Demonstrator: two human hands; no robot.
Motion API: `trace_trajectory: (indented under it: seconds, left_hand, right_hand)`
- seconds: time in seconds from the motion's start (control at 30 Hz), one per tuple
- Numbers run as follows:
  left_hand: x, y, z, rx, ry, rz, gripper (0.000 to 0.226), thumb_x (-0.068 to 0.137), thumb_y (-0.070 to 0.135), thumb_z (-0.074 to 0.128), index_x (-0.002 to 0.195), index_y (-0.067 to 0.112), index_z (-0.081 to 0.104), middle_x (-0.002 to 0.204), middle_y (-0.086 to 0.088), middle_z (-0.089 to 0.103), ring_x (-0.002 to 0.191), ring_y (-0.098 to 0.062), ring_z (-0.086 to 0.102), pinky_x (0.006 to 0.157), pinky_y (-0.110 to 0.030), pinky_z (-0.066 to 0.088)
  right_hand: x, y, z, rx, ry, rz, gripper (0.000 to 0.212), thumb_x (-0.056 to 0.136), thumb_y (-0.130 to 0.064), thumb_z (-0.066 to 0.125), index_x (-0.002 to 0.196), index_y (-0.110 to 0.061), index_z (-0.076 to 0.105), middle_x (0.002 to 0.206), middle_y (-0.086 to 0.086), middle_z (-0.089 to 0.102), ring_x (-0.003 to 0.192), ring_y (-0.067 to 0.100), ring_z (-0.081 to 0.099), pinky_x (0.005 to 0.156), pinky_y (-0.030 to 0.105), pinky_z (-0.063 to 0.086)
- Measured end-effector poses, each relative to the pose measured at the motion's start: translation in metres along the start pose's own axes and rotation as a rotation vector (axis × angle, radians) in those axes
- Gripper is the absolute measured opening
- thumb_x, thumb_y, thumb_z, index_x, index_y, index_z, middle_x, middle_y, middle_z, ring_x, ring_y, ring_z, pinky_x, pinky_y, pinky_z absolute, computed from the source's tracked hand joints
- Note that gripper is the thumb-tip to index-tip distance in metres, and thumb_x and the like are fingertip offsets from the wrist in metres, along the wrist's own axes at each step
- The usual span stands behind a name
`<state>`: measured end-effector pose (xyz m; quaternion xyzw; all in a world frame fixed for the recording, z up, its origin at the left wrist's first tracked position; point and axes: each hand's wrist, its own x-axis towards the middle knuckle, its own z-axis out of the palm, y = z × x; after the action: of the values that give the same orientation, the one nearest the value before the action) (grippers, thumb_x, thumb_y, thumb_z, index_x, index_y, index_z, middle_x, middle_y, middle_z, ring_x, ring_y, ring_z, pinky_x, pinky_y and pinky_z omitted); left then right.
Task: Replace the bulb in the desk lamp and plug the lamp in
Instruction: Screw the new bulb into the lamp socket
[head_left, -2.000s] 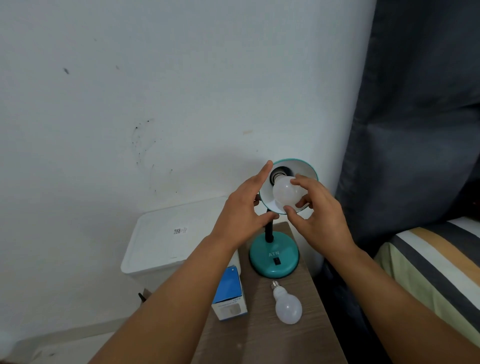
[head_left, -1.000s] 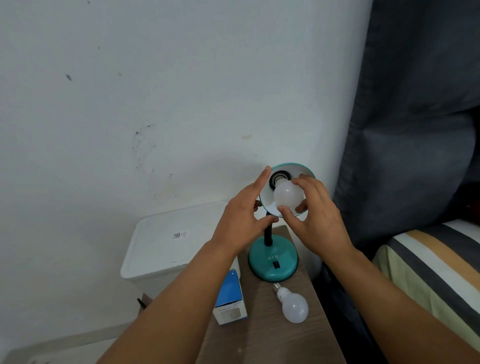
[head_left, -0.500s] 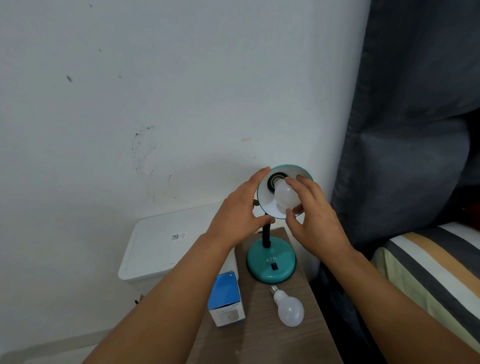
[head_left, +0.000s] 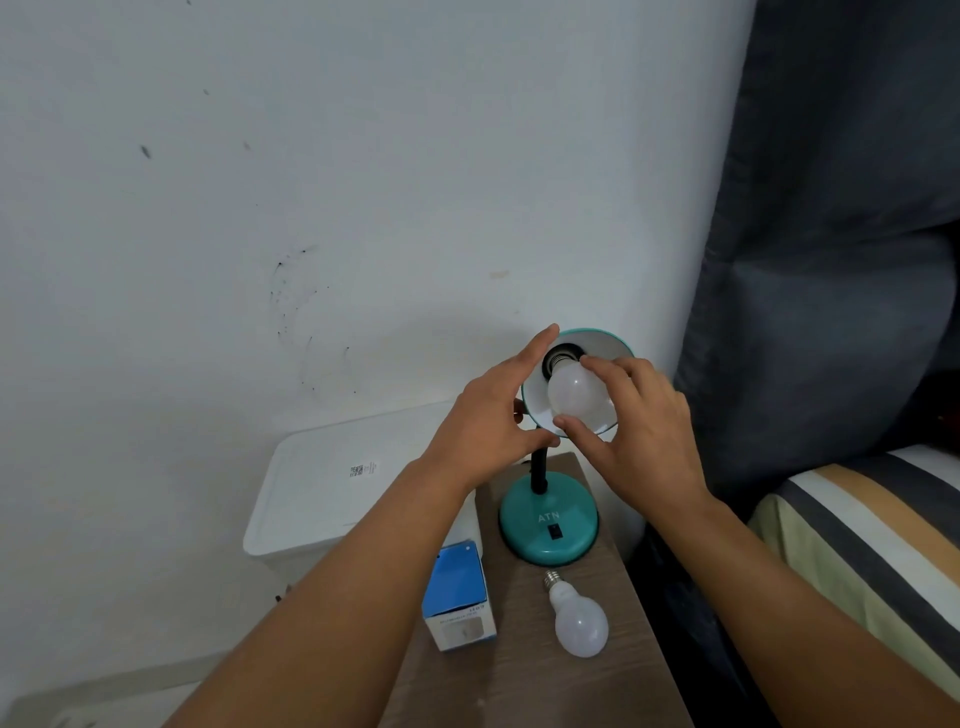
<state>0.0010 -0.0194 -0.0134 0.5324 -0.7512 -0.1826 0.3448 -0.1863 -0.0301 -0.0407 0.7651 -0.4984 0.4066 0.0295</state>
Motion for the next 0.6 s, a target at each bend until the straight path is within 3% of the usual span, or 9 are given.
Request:
trace_trajectory:
  seconds: [0.17,0.4,0.6]
  left_hand:
    - [0.0003,0.0011,0.001,-0.005,0.007,-0.006,0.112,0.075,0.017,0.089,0.15,0.063,0.019,0.116,0.015,0.057,0.088,-0.012,0.063,0.087,-0.034,0.058]
    - [-0.0004,0.0035,0.0009,-0.034,0.013,0.002,0.11,0.076,0.016,0.088,0.15,0.061,0.021,0.13,0.013,0.059,0.098,-0.016,0.068,0.087,-0.032,0.059]
    - [-0.0008,0.0029,0.0018,-0.026,0.029,0.0,0.108,0.077,0.019,0.088,0.151,0.06,0.021,0.129,0.013,0.059,0.095,-0.016,0.067,0.085,-0.028,0.058]
  right_hand:
    - [0.0006,-0.0042,0.0006,-0.046,0.033,0.032,0.063,0.08,-0.059,0.068,0.127,-0.021,0.053,0.117,0.004,0.06,0.1,0.026,0.056,0.079,0.041,0.046]
    - [0.0033,-0.0037,-0.0052,-0.224,-0.047,-0.025,0.058,0.092,-0.062,0.047,0.14,-0.03,0.042,0.117,0.003,0.064,0.095,0.027,0.061,0.075,0.041,0.046]
    - [-0.0032,-0.0058,-0.0066,-0.221,-0.086,0.002,0.064,0.084,-0.05,0.057,0.141,-0.025,0.04,0.119,0.002,0.062,0.097,0.026,0.057,0.078,0.041,0.042]
